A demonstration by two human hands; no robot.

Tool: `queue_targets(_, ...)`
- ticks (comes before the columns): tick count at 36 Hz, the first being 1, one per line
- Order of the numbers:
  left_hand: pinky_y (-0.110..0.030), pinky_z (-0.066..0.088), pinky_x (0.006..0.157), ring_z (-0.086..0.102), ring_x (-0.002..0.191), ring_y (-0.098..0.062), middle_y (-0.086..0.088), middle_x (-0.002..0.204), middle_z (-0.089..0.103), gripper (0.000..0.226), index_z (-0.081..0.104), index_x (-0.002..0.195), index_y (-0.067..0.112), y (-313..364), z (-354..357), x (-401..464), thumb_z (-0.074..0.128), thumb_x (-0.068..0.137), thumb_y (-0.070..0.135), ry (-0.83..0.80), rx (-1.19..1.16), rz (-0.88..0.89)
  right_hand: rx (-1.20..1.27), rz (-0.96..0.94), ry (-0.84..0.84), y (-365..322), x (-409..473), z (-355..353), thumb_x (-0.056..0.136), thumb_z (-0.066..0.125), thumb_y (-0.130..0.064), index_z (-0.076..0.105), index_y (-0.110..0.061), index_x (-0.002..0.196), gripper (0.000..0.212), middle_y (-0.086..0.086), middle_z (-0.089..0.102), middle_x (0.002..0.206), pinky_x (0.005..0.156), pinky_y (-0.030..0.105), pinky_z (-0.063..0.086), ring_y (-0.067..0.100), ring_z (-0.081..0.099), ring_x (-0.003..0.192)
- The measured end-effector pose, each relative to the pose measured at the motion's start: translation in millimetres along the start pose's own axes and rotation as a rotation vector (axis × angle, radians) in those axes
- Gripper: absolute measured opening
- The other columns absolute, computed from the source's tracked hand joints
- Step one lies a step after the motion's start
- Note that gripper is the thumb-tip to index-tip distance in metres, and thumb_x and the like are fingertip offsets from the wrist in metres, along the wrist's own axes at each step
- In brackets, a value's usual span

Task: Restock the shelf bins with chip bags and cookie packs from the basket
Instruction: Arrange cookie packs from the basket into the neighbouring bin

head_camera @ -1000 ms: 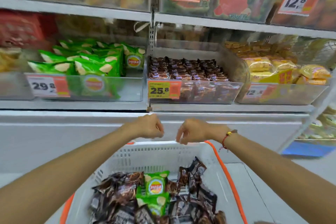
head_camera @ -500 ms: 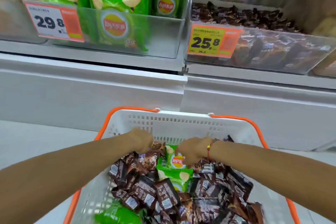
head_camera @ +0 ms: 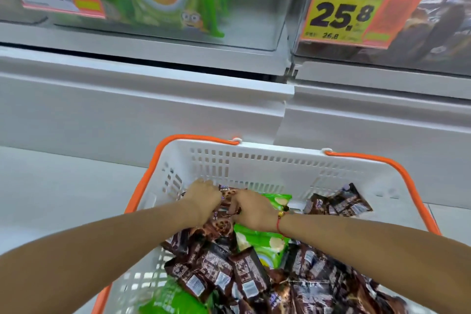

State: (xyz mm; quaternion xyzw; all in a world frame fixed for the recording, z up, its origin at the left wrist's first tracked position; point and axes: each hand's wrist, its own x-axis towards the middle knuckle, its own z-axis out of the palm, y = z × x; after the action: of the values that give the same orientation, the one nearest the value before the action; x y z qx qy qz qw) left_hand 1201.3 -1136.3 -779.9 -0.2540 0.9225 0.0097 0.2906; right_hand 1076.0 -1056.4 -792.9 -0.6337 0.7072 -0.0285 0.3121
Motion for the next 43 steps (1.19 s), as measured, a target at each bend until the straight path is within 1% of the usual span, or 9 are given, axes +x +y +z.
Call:
queue_targets(8,-0.031,0.040,0.089,0.052,0.109,-0.020,0.001,0.113,0.059,0.015,0.060,0.102,0.022,-4,-32,-27,0.064,0.089,0.027,0.120,-0.252,0.065,0.043,-0.008,0.003,-6,-27,-39,0.085,0.060,-0.014,0.073,-0.012,0.087,0.013,0.004,0.073,0.098,0.082,0.033,0.051,0.023,0.065,0.096)
queue_targets(12,-0.026,0.038,0.076,0.056,0.105,-0.020,0.000,0.112,0.062,0.024,0.057,0.114,0.019,-3,-82,-47,0.058,0.092,0.028,0.098,-0.399,0.054,0.093,-0.017,0.002,-8,-51,-92,0.084,0.067,-0.013,0.071,-0.010,0.091,0.009,0.004,0.071,0.103,0.079,0.023,0.046,0.014,0.062,0.092)
queue_targets(15,-0.023,0.035,0.071,0.055,0.097,-0.019,-0.002,0.109,0.058,0.024,0.057,0.115,0.013,-2,-123,-64,0.060,0.093,0.024,0.172,-0.537,0.097,0.227,0.002,0.082,-8,-74,-130,0.081,0.071,-0.007,0.067,-0.020,0.079,0.015,0.002,0.068,0.093,0.087,0.028,0.051,0.013,0.061,0.089)
queue_targets(17,-0.022,0.034,0.072,0.057,0.097,-0.017,-0.001,0.108,0.060,0.024,0.058,0.115,0.011,-1,-149,-77,0.058,0.095,0.024,0.259,-0.622,0.105,0.379,0.035,0.181,-9,-95,-152,0.079,0.075,-0.008,0.062,-0.024,0.090,0.023,0.002,0.064,0.101,0.089,0.034,0.051,0.018,0.061,0.096)
queue_targets(20,-0.025,0.039,0.074,0.057,0.088,-0.018,-0.002,0.096,0.061,0.020,0.062,0.108,0.008,6,-182,-91,0.058,0.095,0.023,0.421,-0.782,0.135,0.653,0.097,0.298,-15,-129,-181,0.083,0.074,-0.015,0.049,-0.018,0.121,0.046,0.002,0.056,0.116,0.075,0.023,0.049,0.018,0.059,0.100)
queue_targets(24,-0.025,0.039,0.073,0.055,0.081,-0.013,0.001,0.094,0.061,0.015,0.063,0.105,0.015,22,-221,-107,0.058,0.095,0.025,0.699,-0.918,0.136,0.831,0.067,0.494,-26,-157,-209,0.085,0.072,-0.017,0.056,-0.013,0.113,0.033,0.005,0.066,0.105,0.073,0.027,0.046,0.016,0.059,0.092)
queue_targets(31,-0.033,0.051,0.083,0.063,0.087,-0.011,0.014,0.091,0.066,0.017,0.060,0.087,0.042,39,-285,-134,0.064,0.087,0.025,1.073,-1.098,0.184,0.950,-0.117,0.761,-54,-199,-261,0.082,0.074,-0.013,0.059,-0.015,0.108,0.030,0.001,0.071,0.102,0.062,0.008,0.045,0.007,0.064,0.086)
queue_targets(40,-0.032,0.053,0.086,0.063,0.086,-0.007,0.004,0.108,0.067,0.029,0.060,0.112,0.021,19,-339,-139,0.071,0.085,0.024,1.268,-1.308,0.071,0.894,-0.105,0.896,-61,-199,-312,0.084,0.073,-0.018,0.046,-0.024,0.117,0.044,0.005,0.066,0.107,0.083,0.030,0.055,0.017,0.065,0.099)
queue_targets(43,-0.037,0.049,0.094,0.060,0.102,-0.011,0.006,0.121,0.061,0.037,0.055,0.123,0.019,-2,-342,-130,0.065,0.090,0.030,1.182,-1.246,-0.037,0.860,-0.062,0.892,-53,-193,-324,0.084,0.073,-0.019,0.048,-0.022,0.112,0.037,0.005,0.067,0.104,0.070,0.025,0.055,0.017,0.066,0.096)
